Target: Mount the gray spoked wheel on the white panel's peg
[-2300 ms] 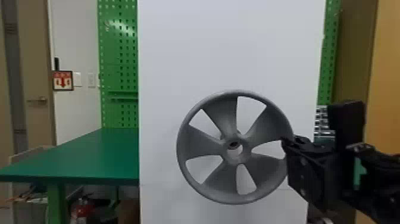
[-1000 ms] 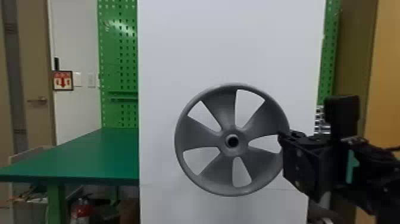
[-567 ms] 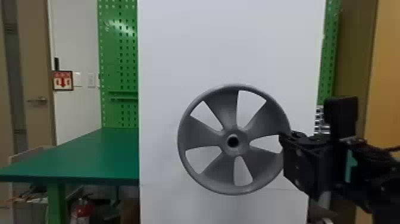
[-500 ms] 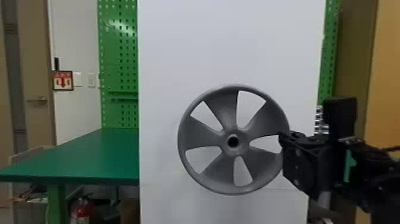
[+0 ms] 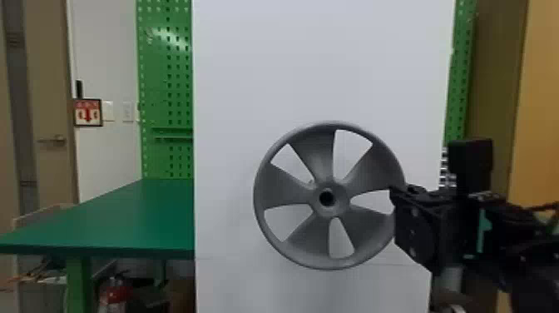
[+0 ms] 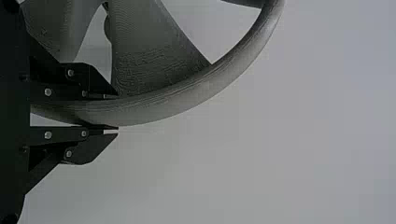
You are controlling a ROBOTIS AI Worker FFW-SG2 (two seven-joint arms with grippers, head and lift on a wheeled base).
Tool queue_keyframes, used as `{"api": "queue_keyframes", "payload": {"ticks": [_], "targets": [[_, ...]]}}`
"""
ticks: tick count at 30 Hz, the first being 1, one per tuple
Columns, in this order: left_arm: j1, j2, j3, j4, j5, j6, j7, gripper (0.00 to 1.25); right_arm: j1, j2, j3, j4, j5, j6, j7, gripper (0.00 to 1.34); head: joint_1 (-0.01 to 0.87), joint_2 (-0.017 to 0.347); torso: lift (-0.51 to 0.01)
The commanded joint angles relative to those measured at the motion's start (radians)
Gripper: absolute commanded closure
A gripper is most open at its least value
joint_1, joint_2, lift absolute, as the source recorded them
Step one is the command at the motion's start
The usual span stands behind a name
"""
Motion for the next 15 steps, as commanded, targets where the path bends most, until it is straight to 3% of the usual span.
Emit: {"api": "queue_keyframes", "payload": {"ticks": [1,15], "targets": [[0.0,0.0,-0.002,0.0,0.001,0.0,0.0,0.5,-0.003,0.0,-0.007,0.019,0.002,-0.01,0.0,1.22,0.123,-0.008,-0.397],[0.002,0.003,-0.002,0.0,0.004,0.0,0.0,0.5,-0.011,-0.005,-0.013,0.087,-0.02,-0.07,0.0,1.22,0.123,-0.008,-0.397]]}}
